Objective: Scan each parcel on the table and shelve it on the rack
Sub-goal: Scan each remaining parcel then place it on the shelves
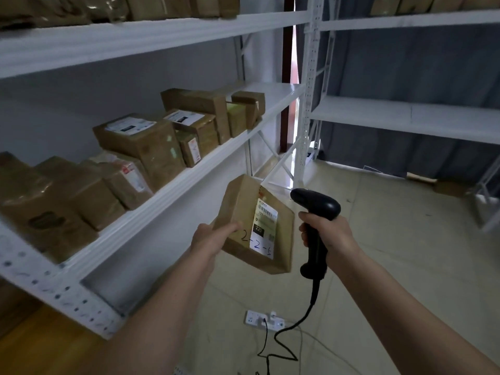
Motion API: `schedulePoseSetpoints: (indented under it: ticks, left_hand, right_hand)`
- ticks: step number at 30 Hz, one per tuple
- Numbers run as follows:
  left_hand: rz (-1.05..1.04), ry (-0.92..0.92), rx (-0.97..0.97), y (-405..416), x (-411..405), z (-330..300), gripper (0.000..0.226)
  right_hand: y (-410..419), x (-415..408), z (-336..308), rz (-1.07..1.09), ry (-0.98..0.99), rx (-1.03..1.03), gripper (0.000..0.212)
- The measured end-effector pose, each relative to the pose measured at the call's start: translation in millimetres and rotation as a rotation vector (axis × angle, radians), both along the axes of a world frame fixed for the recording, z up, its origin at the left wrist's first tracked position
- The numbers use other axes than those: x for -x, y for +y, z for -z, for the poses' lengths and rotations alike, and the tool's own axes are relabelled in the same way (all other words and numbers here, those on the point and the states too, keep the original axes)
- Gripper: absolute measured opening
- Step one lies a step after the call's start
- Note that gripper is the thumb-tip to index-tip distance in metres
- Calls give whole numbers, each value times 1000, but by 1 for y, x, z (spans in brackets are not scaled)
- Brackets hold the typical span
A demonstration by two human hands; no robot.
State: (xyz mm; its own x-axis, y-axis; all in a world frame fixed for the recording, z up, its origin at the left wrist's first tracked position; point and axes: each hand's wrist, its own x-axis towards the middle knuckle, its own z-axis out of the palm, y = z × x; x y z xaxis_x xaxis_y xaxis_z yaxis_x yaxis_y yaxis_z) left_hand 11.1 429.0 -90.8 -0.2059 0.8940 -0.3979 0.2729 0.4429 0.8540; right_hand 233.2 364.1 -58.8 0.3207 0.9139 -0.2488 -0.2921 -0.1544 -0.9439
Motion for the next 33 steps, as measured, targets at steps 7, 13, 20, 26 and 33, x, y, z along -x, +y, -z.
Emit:
schedulePoseSetpoints:
  ticks: [7, 13, 20, 26, 33]
  left_hand:
    - [-108, -313, 42, 40, -43, 0, 60]
    - [-83, -459, 102, 96, -87, -11, 37]
    - [46, -599, 206, 179, -120, -20, 41]
    - [119, -583, 122, 240, -137, -19, 57]
    - [159, -509, 23, 281, -154, -17, 70]
  right_hand:
    - [52, -34, 6, 9, 11, 30, 7]
    - [104, -65, -1, 15, -7, -28, 5]
    - [187, -99, -18, 23, -44, -94, 6]
    - [244, -115, -17, 33, -37, -110, 9]
    - [289, -123, -18, 47, 3, -115, 13]
